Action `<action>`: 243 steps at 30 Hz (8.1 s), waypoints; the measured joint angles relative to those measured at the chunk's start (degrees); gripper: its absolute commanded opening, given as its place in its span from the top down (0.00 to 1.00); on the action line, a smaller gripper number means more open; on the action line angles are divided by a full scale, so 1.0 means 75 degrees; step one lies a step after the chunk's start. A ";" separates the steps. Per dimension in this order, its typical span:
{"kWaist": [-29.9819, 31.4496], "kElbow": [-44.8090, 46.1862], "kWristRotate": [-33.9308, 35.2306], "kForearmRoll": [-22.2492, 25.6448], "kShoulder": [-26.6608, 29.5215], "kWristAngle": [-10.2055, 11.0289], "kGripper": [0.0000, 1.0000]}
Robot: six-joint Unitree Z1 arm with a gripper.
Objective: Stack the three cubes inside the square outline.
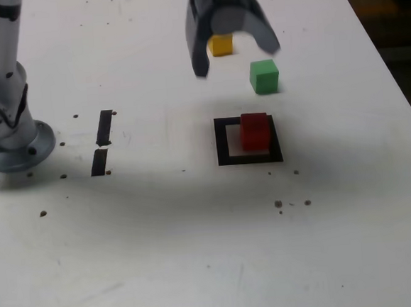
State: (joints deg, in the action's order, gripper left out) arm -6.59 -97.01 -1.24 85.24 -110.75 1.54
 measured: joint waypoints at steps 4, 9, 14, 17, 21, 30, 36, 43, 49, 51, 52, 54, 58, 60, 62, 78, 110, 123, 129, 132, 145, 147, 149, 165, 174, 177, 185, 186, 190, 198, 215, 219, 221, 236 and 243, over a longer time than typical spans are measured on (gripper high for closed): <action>-0.0881 -0.0013 -0.0271 -0.0003 0.0073 -0.0009 0.01; -0.2088 -0.0595 -0.0735 -0.0021 -0.0037 0.0329 0.01; -0.3041 -0.1253 -0.1658 0.0069 -0.1045 0.0521 0.02; -0.3312 -0.1428 -0.1946 0.0069 -0.1517 0.0724 0.03; -0.3421 -0.1694 -0.2089 0.0065 -0.1880 0.0934 0.04; -0.3410 -0.1573 -0.2115 -0.0047 -0.2364 0.0836 0.10; -0.3409 -0.1610 -0.2115 -0.0188 -0.2743 0.0823 0.17; -0.3409 -0.1760 -0.2118 -0.0266 -0.2938 0.0876 0.34; -0.3409 -0.1952 -0.2120 -0.0295 -0.2964 0.0899 0.52; -0.3409 -0.1978 -0.2119 -0.0308 -0.2988 0.0869 0.54; -0.3409 -0.1990 -0.2120 -0.0318 -0.3006 0.0855 0.54; -0.3409 -0.2000 -0.2120 -0.0348 -0.3042 0.0826 0.55; -0.3409 -0.2001 -0.2122 -0.0494 -0.3061 0.0755 0.63; -0.3409 -0.2000 -0.2124 -0.0585 -0.3072 0.0711 0.68; -0.3406 -0.1998 -0.2128 -0.0617 -0.3049 0.0671 0.71; -0.0920 -0.1981 -0.0694 0.0993 -0.0658 0.0094 0.76; 0.1390 -0.0777 0.0780 -0.0093 -0.1444 -0.0553 0.75; 0.1390 -0.0809 0.0762 -0.0240 -0.1729 -0.0480 0.58; 0.1390 -0.0877 0.0724 -0.0241 -0.1744 -0.0444 0.39; 0.1390 -0.0946 0.0672 -0.0241 -0.1762 -0.0444 0.29; 0.1279 -0.0916 0.0542 -0.0094 -0.1772 -0.0375 0.07; 0.1278 -0.0896 0.0543 -0.0068 -0.1771 -0.0432 0.04; 0.1278 -0.0895 0.0543 -0.0035 -0.1758 -0.0445 0.02; -0.0469 -0.1431 -0.0739 0.0384 -0.1099 -0.0003 0.01; -0.1085 -0.2003 -0.1468 0.0232 -0.2523 0.0359 0.10; -0.1102 -0.2046 -0.1482 0.0170 -0.2833 0.0358 0.15; -0.1108 -0.2095 -0.1434 -0.0095 -0.2963 0.0175 0.33; -0.1113 -0.2095 -0.1394 -0.0137 -0.2996 0.0163 0.38; -0.1122 -0.2086 -0.1308 -0.0217 -0.3010 0.0160 0.55; -0.1122 -0.1993 -0.1236 -0.0453 -0.3071 0.0098 0.72; 0.0278 -0.3043 0.0046 0.1049 -0.0876 -0.0108 0.78; 0.1002 -0.2912 0.0582 0.1048 -0.0866 -0.0224 0.79; 0.1250 -0.2850 0.0767 0.1048 -0.0893 -0.0228 0.79; 0.1662 -0.2206 0.1013 0.1004 -0.1504 -0.0204 0.79; 0.1664 -0.2208 0.1013 0.0980 -0.1709 -0.0292 0.79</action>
State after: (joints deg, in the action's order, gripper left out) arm 5.89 -113.57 6.36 92.59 -123.57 -0.65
